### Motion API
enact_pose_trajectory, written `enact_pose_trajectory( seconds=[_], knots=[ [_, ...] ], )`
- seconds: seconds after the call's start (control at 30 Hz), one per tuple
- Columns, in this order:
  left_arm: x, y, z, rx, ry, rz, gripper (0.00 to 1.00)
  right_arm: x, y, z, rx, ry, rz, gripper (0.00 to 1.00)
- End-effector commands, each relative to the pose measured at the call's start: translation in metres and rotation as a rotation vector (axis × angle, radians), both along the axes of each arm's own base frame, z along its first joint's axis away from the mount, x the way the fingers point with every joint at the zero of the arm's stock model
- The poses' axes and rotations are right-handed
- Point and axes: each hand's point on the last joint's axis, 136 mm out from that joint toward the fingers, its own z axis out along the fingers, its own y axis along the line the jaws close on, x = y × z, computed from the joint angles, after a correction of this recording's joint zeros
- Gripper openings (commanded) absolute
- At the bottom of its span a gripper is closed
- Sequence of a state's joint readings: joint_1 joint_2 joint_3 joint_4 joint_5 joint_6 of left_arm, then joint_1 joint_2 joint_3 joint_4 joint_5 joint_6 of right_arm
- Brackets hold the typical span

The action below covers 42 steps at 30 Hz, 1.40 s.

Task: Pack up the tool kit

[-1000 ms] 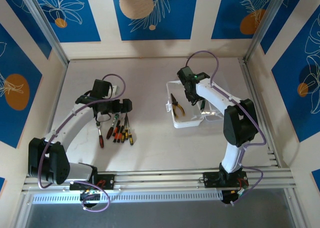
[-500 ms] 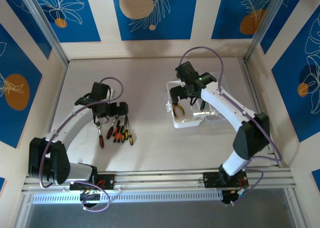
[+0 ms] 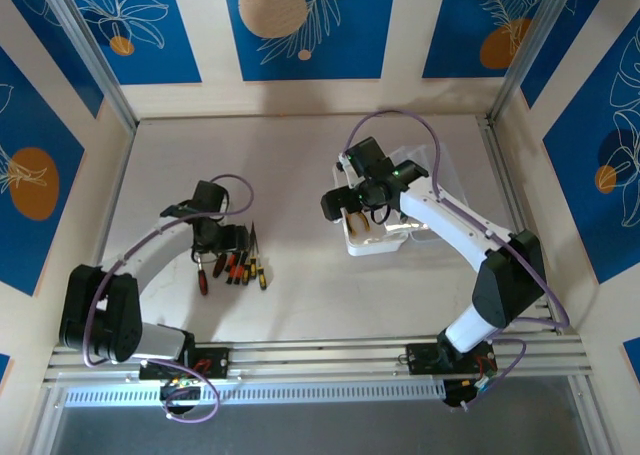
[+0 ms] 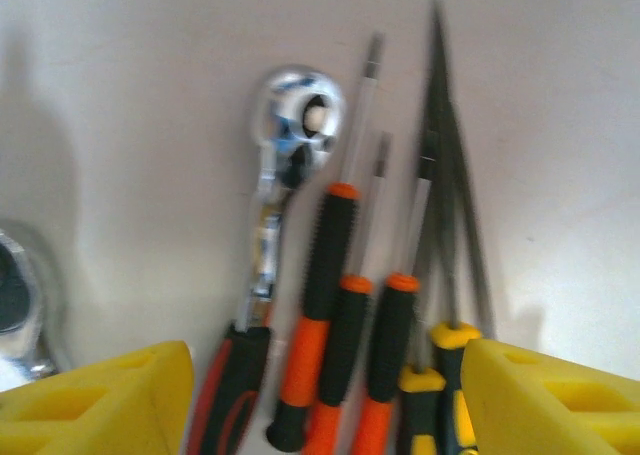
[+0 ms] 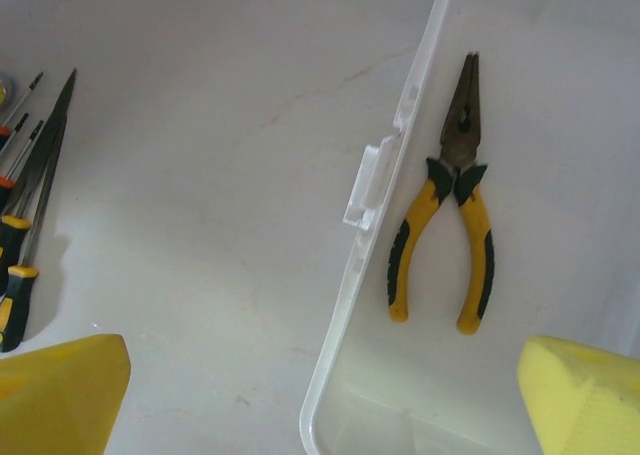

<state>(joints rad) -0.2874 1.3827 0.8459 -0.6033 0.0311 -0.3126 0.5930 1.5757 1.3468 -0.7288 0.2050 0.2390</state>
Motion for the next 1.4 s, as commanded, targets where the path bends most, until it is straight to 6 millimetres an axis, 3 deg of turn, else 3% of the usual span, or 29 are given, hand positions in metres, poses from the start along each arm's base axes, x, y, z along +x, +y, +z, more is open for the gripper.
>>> enact_pose_trajectory(
  seconds=[0.0,0.33,0.7,1.2,1.37],
  knots=[
    [-0.003,-0.016,0.005,0.005,0.003,-0.043,0.67,-0.01,0.006,-0.009,0.04,0.047,-0.004,0.99],
    [-0.044,-0.066,-0.023,-0.011,0.116,-0.127,0.58,-0.018,0.002,-0.012,0.04,0.056,-0.015,0.99],
    [-0.071,-0.087,-0.039,-0.026,0.18,-0.16,0.46,-0.017,0.006,-0.017,0.051,0.068,-0.006,0.99],
    [-0.085,-0.069,-0.078,0.103,0.268,-0.151,0.37,-0.018,-0.001,-0.02,0.051,0.073,-0.02,0.99],
    [-0.083,-0.07,-0.082,0.109,0.269,-0.157,0.3,-0.017,-0.002,-0.019,0.055,0.072,-0.025,0.99]
  ],
)
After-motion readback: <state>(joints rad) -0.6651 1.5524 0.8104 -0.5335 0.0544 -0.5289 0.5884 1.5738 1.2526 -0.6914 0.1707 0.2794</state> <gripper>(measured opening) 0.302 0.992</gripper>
